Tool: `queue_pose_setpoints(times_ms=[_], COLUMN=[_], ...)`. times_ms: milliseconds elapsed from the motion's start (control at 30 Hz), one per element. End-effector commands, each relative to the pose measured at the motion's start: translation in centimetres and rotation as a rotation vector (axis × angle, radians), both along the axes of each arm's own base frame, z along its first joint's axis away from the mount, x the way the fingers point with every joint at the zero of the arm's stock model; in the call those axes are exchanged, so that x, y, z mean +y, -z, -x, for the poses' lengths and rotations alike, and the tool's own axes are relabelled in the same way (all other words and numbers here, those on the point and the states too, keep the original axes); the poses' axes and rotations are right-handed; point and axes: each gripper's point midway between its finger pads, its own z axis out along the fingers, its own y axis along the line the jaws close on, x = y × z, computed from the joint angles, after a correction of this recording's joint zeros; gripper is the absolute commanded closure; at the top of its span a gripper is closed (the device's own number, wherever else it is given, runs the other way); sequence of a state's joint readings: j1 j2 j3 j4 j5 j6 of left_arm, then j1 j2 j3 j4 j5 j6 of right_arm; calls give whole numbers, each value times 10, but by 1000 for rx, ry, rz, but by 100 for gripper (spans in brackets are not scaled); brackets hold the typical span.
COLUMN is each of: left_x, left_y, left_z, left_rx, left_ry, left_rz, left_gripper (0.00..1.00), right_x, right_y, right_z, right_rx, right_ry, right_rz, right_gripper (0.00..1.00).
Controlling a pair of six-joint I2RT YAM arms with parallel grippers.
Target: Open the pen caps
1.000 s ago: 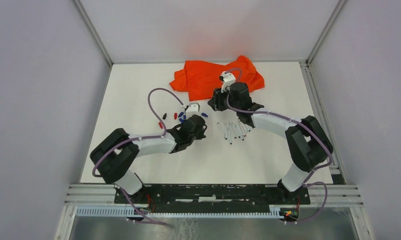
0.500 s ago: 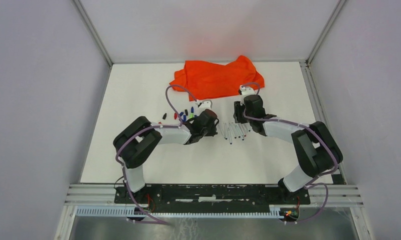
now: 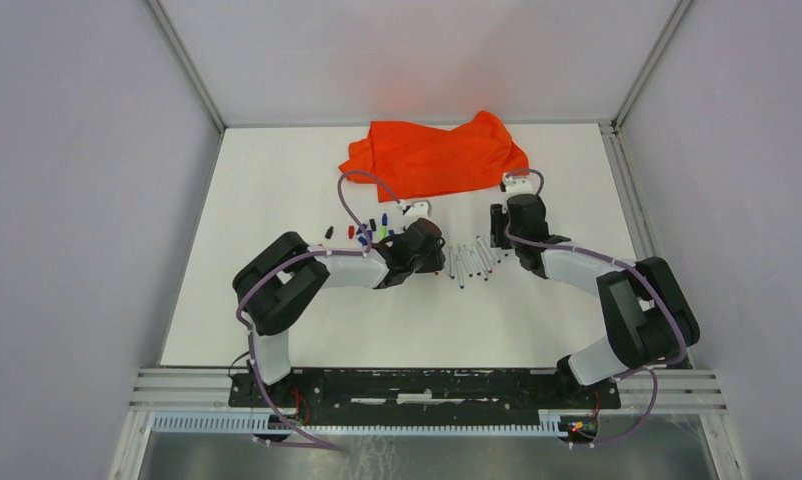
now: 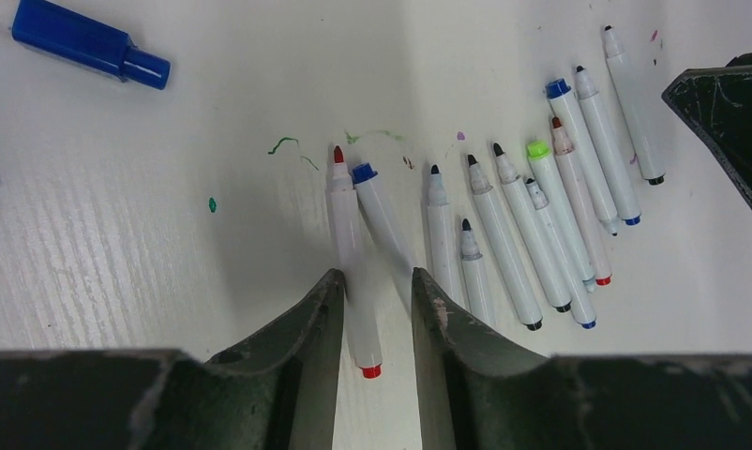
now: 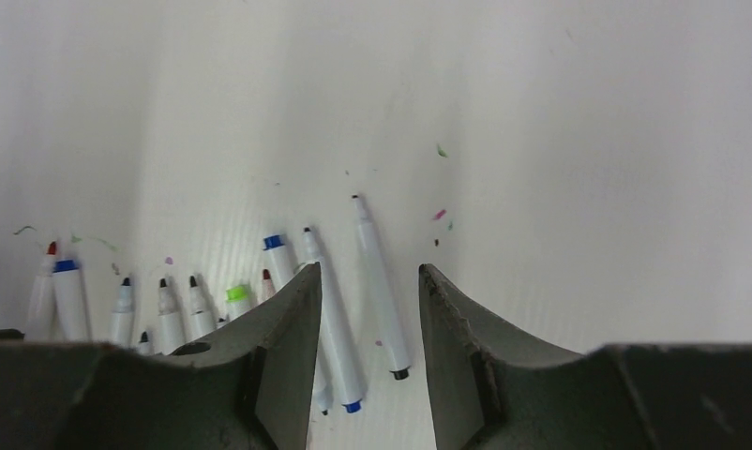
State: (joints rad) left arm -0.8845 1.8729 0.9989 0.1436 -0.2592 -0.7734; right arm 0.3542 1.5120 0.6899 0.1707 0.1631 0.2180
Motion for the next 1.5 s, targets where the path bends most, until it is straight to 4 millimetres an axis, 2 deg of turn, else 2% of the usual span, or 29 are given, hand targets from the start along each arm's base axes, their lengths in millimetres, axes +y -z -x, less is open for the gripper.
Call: queue_pose_setpoints(times_ms=[0, 233, 767, 933, 1133, 1200, 1267, 1300, 1367, 1433, 1467], left_x=[-6, -6, -38, -40, -36, -30, -25, -20, -11, 0, 6], left_y=[-7, -11, -17, -22, -36, -42, -49, -53, -66, -86, -96], left_z=[-4, -6, -3, -4, -7, -7, -7, -8, -10, -11, -13], left_rx=[-3, -9, -10, -20, -44, -54, -68, -79, -110, -158, -185], left_ry=[-37, -43, 25, 30, 17, 6, -3, -11, -29, -48, -61], left_rz=[27, 33, 109, 113, 95, 81, 67, 56, 40, 29, 19], left_gripper=[61, 61, 62, 60, 55, 50, 46, 44, 40, 37, 34], right_x=[-21, -29, -20, -30, -39, -37, -33, -33, -33, -37, -40], right_y=[-6, 10, 30, 18, -8, -21, -34, -40, -50, -57, -60], right_z=[-6, -6, 1, -2, -6, -7, -8, -8, -8, -7, -5], right_rx=[-35, 6, 53, 13, -68, -114, -154, -168, -194, -213, -223], right_ry=[65, 82, 62, 90, 105, 91, 67, 57, 46, 54, 59], right_rz=[15, -11, -62, -32, -5, -20, -34, -32, -24, -7, 1], right_gripper=[53, 52, 53, 52, 50, 45, 36, 28, 26, 2, 2])
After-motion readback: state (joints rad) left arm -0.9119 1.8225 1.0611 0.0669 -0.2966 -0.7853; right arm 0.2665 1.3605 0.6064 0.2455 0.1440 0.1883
